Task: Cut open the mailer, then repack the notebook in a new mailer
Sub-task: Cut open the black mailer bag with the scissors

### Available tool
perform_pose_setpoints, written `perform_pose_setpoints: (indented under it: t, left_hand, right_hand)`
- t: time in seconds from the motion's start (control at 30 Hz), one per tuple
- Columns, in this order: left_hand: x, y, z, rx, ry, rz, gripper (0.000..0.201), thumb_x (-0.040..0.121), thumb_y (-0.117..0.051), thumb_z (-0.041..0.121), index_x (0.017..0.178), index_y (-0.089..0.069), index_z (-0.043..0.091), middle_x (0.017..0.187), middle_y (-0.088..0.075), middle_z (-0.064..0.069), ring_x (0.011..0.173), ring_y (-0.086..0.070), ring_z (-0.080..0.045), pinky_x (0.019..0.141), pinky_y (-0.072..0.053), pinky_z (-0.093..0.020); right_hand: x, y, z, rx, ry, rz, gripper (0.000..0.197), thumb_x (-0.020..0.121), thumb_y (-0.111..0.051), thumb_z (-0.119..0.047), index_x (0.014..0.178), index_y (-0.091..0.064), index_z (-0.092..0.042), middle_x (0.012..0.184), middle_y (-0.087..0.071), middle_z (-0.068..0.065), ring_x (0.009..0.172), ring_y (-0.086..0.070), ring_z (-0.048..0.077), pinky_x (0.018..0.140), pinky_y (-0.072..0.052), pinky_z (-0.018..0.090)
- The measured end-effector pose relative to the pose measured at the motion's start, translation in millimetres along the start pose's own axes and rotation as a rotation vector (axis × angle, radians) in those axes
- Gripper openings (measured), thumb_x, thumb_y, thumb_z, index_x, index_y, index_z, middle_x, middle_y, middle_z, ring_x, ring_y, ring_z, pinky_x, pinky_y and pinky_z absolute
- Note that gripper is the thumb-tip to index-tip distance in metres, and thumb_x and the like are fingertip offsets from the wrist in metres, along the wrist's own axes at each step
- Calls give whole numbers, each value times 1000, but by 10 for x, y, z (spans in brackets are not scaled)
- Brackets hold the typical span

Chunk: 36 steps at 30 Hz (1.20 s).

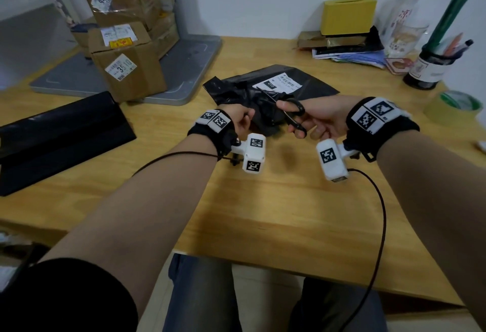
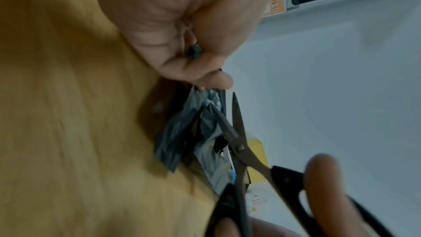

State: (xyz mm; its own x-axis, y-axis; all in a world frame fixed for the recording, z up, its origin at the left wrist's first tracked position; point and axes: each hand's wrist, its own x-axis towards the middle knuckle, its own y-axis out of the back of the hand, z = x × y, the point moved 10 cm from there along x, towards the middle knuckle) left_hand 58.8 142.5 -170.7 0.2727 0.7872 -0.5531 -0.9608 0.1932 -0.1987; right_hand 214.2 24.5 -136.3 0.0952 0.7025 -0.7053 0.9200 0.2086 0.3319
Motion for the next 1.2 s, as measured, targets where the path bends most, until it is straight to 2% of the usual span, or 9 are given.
perform_pose_setpoints:
  t: [0.1, 0.2, 0.33, 0.5, 0.6, 0.73, 0.9, 1.03, 1.2]
  left_hand:
    - [-5, 218, 185, 67, -194, 169, 19, 95, -51, -9, 102, -54, 8, 74, -63, -11, 46, -61, -11, 35, -42, -15]
    - [35, 323, 253, 220, -322, 188, 28, 91, -58, -10, 110, -69, 8, 80, -67, -11, 63, -66, -15, 47, -50, -17]
    - [50, 369, 317, 314, -419, 203, 25, 82, -73, -1, 101, -76, 15, 84, -72, -4, 76, -68, -16, 72, -58, -21]
    - [19, 347, 409, 158, -400, 222, 22, 78, -81, 8, 83, -59, 8, 81, -66, -4, 85, -71, -24, 83, -58, -31]
    - [30, 325, 411, 15, -349, 203, 19, 78, -82, 12, 80, -63, 7, 87, -70, -11, 86, -72, -28, 79, -61, -34]
    - [111, 331, 429, 107, -345, 234, 24, 74, -79, 5, 96, -69, 8, 95, -69, -7, 88, -70, -26, 84, -60, -38]
    - [120, 411, 375, 142, -310, 304, 36, 69, -78, -9, 79, -57, 18, 89, -62, -8, 93, -66, -29, 87, -58, -39]
    - [11, 285, 296, 51, -250, 209, 28, 83, -63, -18, 94, -57, 8, 87, -55, -8, 90, -58, -26, 77, -57, -31]
    - [9, 277, 250, 34, -183, 175, 29, 83, -65, -16, 87, -57, 12, 106, -60, -12, 98, -61, -26, 61, -56, -26]
  right_hand:
    - [21, 4, 7, 6, 10, -3, 77, 51, -70, -85, 88, -64, -18, 67, -57, -6, 42, -32, 5, 40, -23, 17]
    - [27, -15, 13, 3, 11, -9, 76, 51, -70, -85, 87, -63, -18, 68, -57, -6, 43, -32, 5, 42, -21, 18]
    - [16, -28, -10, -13, 8, -9, 74, 55, -69, -85, 88, -64, -18, 68, -58, -6, 43, -32, 5, 44, -20, 18]
    - [26, -35, -29, -9, 10, -4, 70, 68, -64, -84, 90, -63, -18, 68, -57, -5, 44, -31, 6, 44, -21, 18]
    - [29, -29, -24, -28, 4, 2, 70, 69, -62, -85, 91, -64, -18, 68, -57, -6, 45, -30, 6, 45, -20, 19]
    - [33, 11, -3, -25, 2, 4, 73, 61, -65, -85, 91, -64, -18, 67, -57, -5, 46, -29, 6, 46, -19, 19]
    - [23, -31, 9, -65, -43, -35, 75, 60, -64, -86, 88, -61, -17, 69, -59, -3, 42, -29, 6, 40, -19, 15]
    - [45, -61, -106, -103, -39, -45, 73, 72, -55, -85, 89, -60, -15, 69, -60, -2, 37, -30, 5, 37, -19, 14]
    - [123, -98, -198, -131, -48, -52, 71, 77, -52, -84, 90, -59, -14, 67, -62, -1, 34, -36, 5, 33, -23, 12]
